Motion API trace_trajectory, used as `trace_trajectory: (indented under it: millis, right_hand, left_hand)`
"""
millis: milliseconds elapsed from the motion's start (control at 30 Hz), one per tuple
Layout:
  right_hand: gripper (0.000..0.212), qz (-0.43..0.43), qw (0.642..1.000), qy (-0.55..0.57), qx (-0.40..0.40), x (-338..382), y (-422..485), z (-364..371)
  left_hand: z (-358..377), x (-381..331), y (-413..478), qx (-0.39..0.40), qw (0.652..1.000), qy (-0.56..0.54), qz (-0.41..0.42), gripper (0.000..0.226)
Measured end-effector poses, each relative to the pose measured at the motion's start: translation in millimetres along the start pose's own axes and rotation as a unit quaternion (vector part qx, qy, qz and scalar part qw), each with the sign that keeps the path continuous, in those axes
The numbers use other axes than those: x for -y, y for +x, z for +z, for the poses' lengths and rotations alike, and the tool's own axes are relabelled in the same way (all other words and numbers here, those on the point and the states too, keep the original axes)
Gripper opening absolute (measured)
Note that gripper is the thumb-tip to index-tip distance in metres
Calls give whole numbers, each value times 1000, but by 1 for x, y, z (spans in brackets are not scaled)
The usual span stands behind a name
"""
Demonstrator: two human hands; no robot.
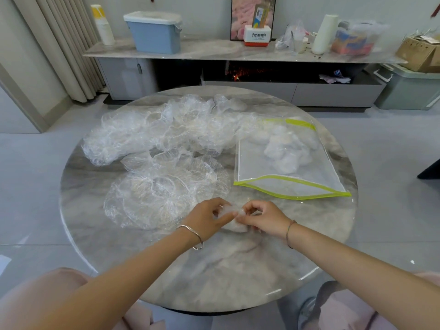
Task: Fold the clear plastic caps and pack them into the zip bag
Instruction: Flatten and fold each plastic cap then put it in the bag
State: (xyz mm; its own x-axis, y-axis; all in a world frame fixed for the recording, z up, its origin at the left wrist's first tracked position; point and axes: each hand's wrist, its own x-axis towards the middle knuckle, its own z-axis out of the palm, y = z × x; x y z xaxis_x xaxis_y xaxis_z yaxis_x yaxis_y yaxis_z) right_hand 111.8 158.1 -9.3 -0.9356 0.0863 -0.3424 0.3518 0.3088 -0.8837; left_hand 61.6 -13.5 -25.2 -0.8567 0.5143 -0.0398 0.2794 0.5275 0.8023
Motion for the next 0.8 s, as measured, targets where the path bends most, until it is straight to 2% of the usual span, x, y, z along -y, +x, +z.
trace_trajectory:
  millis: [33,200,300,367,433,500,600,700,800]
  right_hand:
    - [18,12,1000,15,8,3,-2,-4]
    - [22,46,991,121,43,8,-12,-22]
    - [23,13,982,187,0,9,-17,-33]
    - [24,-36,982,178,-55,5,-16,-43]
    - [23,-99,981,123,-109,-1,-14,-54]
    - [22,-153,976,69,-137,-11,-15,-61]
    - [20,-199,969,-43,-136,-35,-17,-71]
    - [43,-203,951,-205,-111,-56,-15,-79]
    - [57,-191,937,-281,-76,-65,-8,-83]
  left_hand:
    - [0,-3,2,-13,999,-39,-1,12]
    - [6,-20,9,-28,986,-167,-9,18]
    - [10,-32,18,-40,981,-191,2,20]
    - [10,-36,27,-65,979,-194,16,13]
    - [12,-37,37,-81,986,-138,43,11]
    - [15,-37,45,-76,992,-52,82,27]
    - [21,-37,63,-62,985,56,150,52]
    - [28,-33,83,3,965,213,154,71]
    - [35,-32,96,14,950,283,134,61]
